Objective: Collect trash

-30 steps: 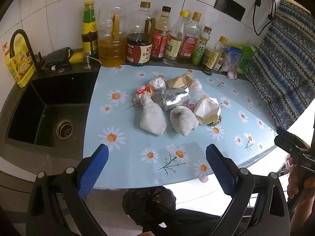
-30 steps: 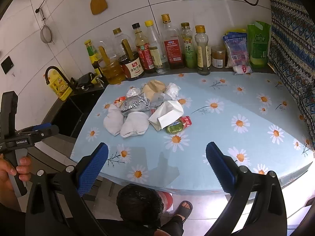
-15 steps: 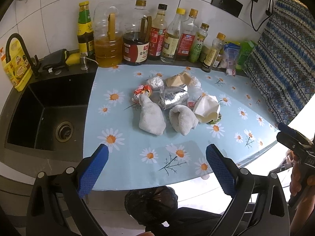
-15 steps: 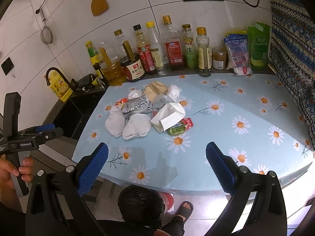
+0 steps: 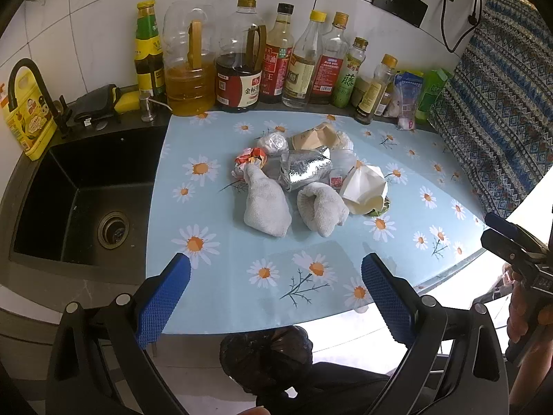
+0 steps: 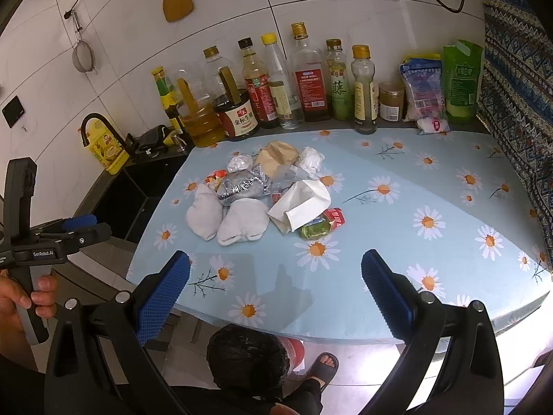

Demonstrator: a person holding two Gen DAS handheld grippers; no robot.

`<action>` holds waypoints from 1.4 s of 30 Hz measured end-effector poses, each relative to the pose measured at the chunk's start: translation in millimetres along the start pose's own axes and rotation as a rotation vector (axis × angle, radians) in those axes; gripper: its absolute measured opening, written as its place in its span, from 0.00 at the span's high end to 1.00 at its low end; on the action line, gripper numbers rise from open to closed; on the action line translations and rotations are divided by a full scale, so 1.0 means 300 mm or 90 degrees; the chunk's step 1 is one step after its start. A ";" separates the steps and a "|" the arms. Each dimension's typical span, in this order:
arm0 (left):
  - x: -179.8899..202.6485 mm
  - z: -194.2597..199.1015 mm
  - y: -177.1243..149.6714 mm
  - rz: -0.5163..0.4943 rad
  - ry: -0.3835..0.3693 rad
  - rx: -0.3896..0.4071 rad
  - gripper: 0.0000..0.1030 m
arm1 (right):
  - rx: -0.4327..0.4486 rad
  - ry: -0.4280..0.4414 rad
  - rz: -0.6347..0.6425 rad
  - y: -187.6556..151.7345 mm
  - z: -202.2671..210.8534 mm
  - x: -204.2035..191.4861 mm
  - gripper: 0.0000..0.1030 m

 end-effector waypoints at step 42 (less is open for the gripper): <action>-0.011 -0.117 -0.040 0.053 0.020 -0.055 0.07 | -0.049 0.054 0.013 -0.030 -0.117 0.041 0.05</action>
Point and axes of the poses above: each gripper's, at about its wrist camera, not at the fingertips, and z roughly against the way its jaws point, x to its right, y to its top, the point moved 9 cm from there along -z, roughly the way its jaws point, and after that the axes turned 15 degrees about z, right-handed, at the moved point
